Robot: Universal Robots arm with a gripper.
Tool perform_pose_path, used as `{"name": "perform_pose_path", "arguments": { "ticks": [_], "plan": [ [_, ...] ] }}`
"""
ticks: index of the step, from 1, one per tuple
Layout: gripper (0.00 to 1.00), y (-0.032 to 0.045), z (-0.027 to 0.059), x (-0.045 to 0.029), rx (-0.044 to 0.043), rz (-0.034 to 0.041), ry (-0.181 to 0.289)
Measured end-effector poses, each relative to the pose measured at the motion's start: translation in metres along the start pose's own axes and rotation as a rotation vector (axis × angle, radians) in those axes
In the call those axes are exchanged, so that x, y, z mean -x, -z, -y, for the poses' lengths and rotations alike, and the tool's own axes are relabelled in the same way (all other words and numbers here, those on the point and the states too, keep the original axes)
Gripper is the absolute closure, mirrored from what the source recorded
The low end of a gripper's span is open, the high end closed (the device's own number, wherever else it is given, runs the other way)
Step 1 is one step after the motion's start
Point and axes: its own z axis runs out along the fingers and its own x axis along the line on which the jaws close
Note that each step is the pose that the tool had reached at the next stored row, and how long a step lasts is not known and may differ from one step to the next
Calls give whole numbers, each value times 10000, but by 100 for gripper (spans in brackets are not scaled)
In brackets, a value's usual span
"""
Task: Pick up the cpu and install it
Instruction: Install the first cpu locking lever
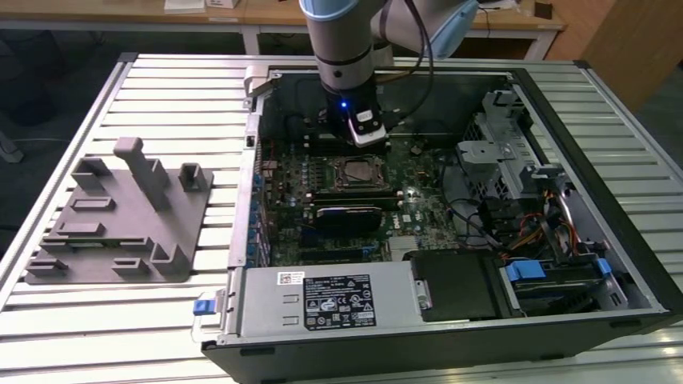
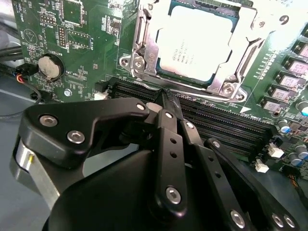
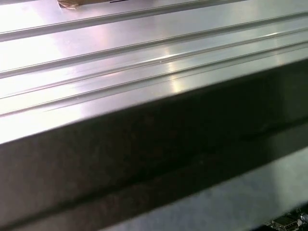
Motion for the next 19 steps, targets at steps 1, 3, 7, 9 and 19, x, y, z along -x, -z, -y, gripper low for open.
{"name": "perform_pose_path", "arguments": {
  "ticks": [1, 3, 7, 9, 19],
  "plan": [
    [89, -2, 2, 0, 0, 0, 0],
    [89, -7, 6, 0, -1, -1, 2],
    [89, -15, 16, 1, 1, 0, 3],
    [89, -17, 18, 2, 1, 0, 4],
    [89, -25, 31, 47, 6, -3, 7]
  ]
}}
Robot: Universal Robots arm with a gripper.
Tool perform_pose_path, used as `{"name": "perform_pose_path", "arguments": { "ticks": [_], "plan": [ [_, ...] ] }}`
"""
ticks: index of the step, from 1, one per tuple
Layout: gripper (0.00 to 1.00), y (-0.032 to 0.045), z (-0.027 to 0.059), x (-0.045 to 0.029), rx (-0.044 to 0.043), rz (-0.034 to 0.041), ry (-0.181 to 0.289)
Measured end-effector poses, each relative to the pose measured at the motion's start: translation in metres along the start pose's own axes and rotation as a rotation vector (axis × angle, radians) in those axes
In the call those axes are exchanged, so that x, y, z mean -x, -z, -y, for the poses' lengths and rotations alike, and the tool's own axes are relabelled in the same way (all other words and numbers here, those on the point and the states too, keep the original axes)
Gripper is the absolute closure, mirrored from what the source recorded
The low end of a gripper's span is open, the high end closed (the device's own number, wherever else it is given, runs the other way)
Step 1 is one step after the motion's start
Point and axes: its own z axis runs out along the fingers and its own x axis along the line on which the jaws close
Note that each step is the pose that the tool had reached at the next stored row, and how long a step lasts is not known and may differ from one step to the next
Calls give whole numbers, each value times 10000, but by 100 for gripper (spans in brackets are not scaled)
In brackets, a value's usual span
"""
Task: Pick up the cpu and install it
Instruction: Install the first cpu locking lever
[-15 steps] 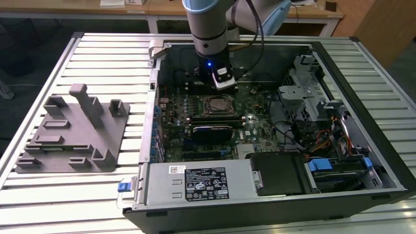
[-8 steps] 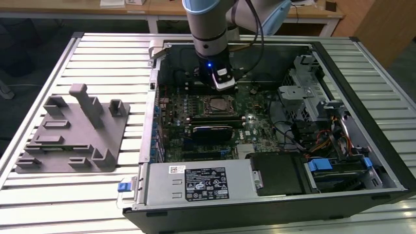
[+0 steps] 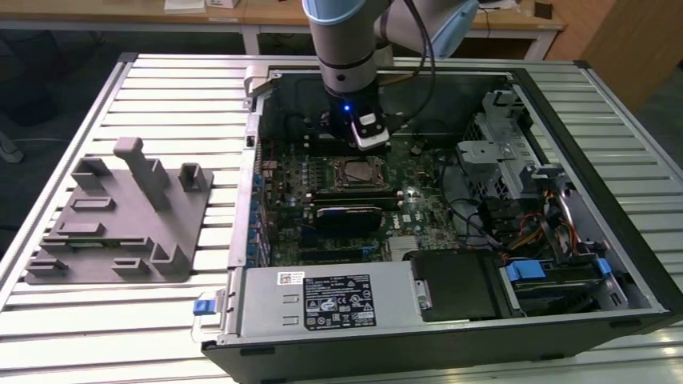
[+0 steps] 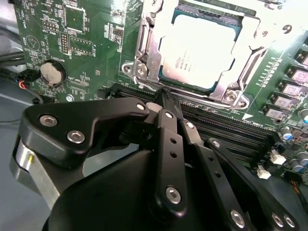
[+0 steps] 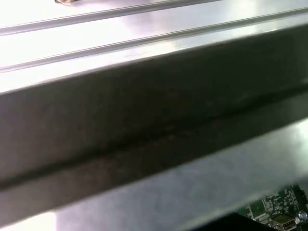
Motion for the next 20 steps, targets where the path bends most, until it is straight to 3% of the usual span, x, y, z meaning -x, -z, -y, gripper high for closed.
{"name": "perform_pose_path", "arguments": {
  "ticks": [10, 20],
  "plan": [
    [89, 22, -2, 31, 47, -13, -6],
    [89, 332, -59, 80, 46, -14, -5]
  ]
}}
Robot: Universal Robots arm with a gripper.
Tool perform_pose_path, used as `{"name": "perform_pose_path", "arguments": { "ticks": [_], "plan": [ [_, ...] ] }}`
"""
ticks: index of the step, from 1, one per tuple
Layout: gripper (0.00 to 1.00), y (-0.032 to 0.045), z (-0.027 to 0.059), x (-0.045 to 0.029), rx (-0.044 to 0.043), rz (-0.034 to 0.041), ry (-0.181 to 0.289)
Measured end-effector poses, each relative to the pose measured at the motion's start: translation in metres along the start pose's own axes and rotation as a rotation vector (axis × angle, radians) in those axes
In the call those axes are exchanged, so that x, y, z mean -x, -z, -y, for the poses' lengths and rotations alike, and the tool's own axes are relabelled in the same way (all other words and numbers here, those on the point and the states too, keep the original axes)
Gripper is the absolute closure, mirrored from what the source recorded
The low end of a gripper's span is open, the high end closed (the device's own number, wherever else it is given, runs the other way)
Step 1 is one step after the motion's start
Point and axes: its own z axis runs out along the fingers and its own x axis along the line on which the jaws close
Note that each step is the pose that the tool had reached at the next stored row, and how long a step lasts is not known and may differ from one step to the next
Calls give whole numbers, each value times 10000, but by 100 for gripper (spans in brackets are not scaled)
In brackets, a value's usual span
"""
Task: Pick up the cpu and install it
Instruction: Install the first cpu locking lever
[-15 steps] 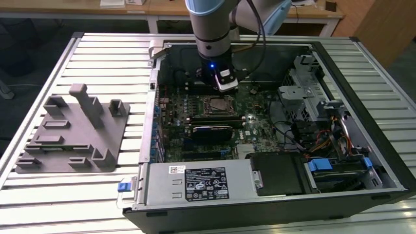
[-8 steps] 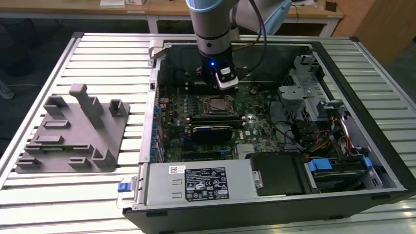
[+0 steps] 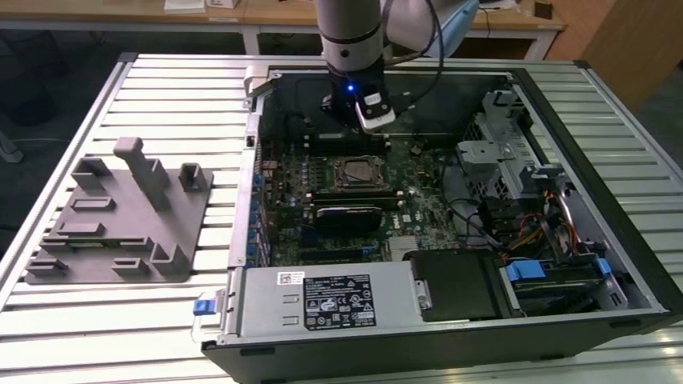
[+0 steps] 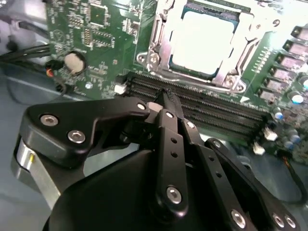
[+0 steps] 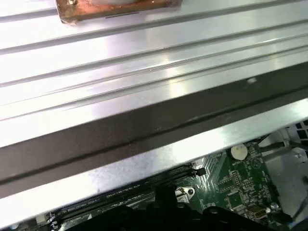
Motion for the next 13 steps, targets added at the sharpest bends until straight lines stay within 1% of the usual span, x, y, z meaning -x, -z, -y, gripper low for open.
{"name": "perform_pose_path", "arguments": {
  "ticks": [1, 6, 8, 13],
  "plan": [
    [89, 10, -2, 2, -1, 1, 0],
    [89, 10, -2, 2, 0, 1, 0],
    [89, 11, 4, 6, -25, 4, 6],
    [89, 23, 107, 41, -81, 18, 14]
  ]
}}
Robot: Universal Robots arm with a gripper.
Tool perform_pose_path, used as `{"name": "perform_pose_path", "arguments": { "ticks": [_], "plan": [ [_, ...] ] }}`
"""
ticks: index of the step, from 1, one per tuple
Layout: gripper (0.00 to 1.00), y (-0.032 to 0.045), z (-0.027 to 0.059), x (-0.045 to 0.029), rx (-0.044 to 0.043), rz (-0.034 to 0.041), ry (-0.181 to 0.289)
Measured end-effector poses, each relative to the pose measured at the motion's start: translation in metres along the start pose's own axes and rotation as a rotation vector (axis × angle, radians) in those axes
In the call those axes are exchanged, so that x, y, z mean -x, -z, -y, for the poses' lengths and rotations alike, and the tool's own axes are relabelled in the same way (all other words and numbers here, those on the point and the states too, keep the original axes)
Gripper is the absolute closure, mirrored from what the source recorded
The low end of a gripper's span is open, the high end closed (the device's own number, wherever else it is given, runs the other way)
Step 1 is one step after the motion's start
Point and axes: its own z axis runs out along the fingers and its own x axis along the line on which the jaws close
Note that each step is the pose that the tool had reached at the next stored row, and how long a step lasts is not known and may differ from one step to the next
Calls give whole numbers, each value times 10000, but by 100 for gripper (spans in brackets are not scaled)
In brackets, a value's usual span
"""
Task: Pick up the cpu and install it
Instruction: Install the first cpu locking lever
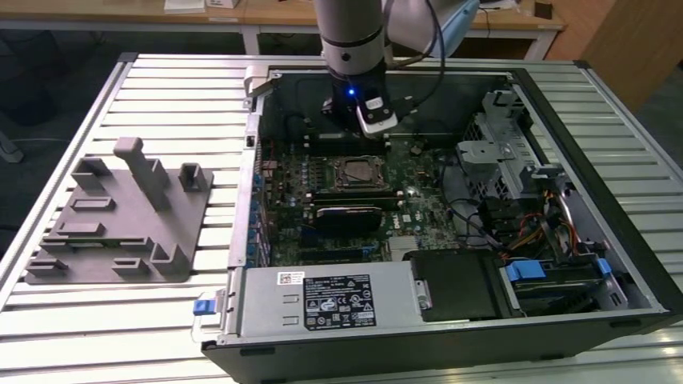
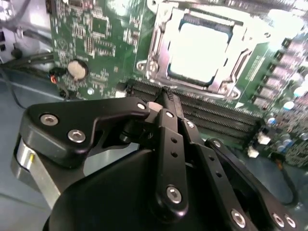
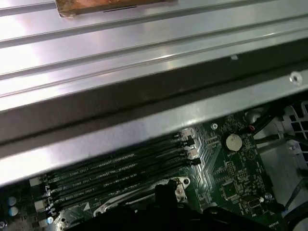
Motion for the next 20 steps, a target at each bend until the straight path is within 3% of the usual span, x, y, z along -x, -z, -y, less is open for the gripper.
{"name": "perform_pose_path", "arguments": {
  "ticks": [2, 4, 8, 11, 17, 20],
  "plan": [
    [89, 4, 36, 12, -40, 5, 8],
    [89, 1, 44, 19, -146, -20, 21],
    [89, -5, 42, 31, -421, -205, 34],
    [89, -9, 39, 41, -702, -406, 44],
    [89, -15, 31, 67, -1399, -547, 121],
    [89, -19, 27, 79, -1689, -671, 146]
  ]
}}
